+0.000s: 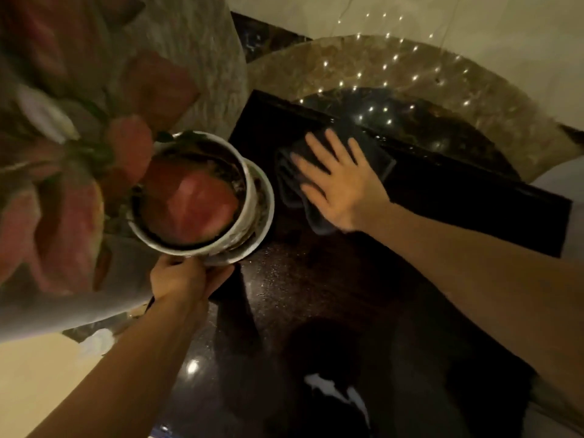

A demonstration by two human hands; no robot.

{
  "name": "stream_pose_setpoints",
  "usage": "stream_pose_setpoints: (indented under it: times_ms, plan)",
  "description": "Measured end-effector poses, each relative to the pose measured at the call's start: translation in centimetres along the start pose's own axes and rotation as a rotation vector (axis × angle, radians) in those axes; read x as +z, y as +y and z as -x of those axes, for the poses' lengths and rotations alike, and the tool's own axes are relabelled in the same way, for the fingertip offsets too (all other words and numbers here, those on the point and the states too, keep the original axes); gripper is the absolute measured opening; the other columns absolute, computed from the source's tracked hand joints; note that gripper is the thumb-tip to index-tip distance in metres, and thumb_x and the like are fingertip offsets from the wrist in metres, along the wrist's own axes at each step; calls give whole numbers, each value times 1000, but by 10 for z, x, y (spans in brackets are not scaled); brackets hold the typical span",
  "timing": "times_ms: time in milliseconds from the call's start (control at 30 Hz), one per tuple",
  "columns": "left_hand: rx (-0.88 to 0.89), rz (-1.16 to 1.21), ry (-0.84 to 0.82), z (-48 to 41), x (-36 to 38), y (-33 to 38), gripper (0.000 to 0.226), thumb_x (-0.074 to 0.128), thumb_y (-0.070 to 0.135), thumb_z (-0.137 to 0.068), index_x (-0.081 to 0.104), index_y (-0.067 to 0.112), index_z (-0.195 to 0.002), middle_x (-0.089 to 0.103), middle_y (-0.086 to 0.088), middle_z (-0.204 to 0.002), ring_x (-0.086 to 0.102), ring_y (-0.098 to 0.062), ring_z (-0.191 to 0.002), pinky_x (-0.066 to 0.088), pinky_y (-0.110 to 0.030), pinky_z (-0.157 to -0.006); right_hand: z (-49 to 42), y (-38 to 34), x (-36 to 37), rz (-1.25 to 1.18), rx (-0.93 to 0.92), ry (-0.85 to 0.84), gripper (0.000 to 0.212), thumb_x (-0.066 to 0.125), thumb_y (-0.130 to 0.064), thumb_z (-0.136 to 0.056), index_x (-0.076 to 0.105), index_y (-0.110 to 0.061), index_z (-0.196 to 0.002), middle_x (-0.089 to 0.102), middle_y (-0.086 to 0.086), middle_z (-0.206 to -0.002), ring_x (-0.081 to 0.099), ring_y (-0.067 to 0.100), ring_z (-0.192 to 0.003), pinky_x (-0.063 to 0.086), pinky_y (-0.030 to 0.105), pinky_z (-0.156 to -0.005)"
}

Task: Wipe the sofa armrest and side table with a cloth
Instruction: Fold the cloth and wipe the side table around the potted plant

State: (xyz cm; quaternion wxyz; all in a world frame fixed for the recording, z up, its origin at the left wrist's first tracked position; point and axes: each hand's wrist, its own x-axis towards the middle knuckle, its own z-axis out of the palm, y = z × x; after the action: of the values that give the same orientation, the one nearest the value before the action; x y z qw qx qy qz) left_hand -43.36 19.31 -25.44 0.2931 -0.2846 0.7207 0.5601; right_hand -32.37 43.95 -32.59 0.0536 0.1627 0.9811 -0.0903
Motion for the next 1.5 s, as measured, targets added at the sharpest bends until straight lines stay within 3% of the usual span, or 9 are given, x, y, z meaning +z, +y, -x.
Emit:
stream_pose_setpoints:
  times_ms: [100, 300, 500, 600, 733, 967, 1200, 1433, 1500]
  plan:
    - [35, -51, -35, -1, 6, -3, 40, 59, -7, -87, 61, 12, -123, 70, -11, -110, 71, -23, -75, 57, -27, -45, 66, 46, -1, 43, -47, -45, 55, 20, -53, -105, 14, -40, -158, 11, 2, -170, 2, 31, -156, 11, 56, -124]
    - [57, -111, -101, 10, 39, -15, 37, 58, -4, -90, 62, 13, -122, 70, -11, -108, 70, -22, -72, 58, -30, -45, 135, 6, 20, -109, 890, 166, 59, 26, -50, -101, 22, -35, -157, 15, 7, -169, 8, 37, -155, 11, 61, -122]
    - [-9, -203, -196, 44, 84, -35, 28, 52, -10, -91, 61, 6, -113, 65, -11, -100, 65, -31, -85, 56, -40, -60, 207, -5, 37, -19, 78, 23, 55, 33, -50, -101, 24, -42, -156, 15, 1, -169, 9, 34, -155, 14, 57, -122]
    - [-25, -265, -275, 64, 100, -45, 23, 54, -14, -86, 59, 8, -84, 62, -4, -75, 62, -25, -71, 57, -34, -44, 245, 44, 34, -7, 452, 55, 57, 28, -52, -101, 18, -43, -157, 13, 1, -169, 7, 31, -156, 18, 59, -121]
    - [-1, -274, -286, 76, 108, -58, 26, 53, -11, -88, 58, 12, -100, 63, -10, -88, 61, -21, -67, 55, -29, -40, 256, -3, 41, -76, 950, 146, 59, 24, -52, -102, 18, -36, -158, 13, 6, -169, 6, 36, -155, 12, 60, -123]
    - [-25, -411, -309, 73, 106, -78, 26, 53, -5, -92, 60, 8, -113, 62, -13, -123, 67, -29, -78, 60, -36, -58, 358, -32, 58, 21, 337, -16, 61, 33, -47, -100, 12, -42, -157, 16, 4, -169, 10, 34, -155, 23, 60, -118]
    - [30, -489, -484, 59, 82, -74, 19, 51, 1, -94, 55, 11, -110, 62, -13, -104, 69, -26, -60, 59, -34, -48, 314, -154, 60, -218, 1372, 132, 61, 26, -46, -103, 12, -31, -160, 5, 11, -169, 2, 41, -154, 9, 60, -122]
    - [103, -578, -528, 30, 37, -41, 20, 59, -6, -89, 49, 10, -84, 59, -9, -86, 66, -25, -69, 60, -37, -45, 307, -210, 72, -25, 515, -6, 55, 21, -49, -104, 12, -40, -158, 10, 2, -170, 3, 36, -156, 12, 58, -123]
    - [111, -580, -528, 20, 23, -32, 19, 62, -3, -88, 50, 11, -85, 60, -6, -84, 67, -23, -71, 61, -37, -50, 321, -187, 70, 3, 553, -8, 56, 20, -50, -103, 12, -41, -158, 8, 1, -170, 2, 35, -156, 11, 57, -123]
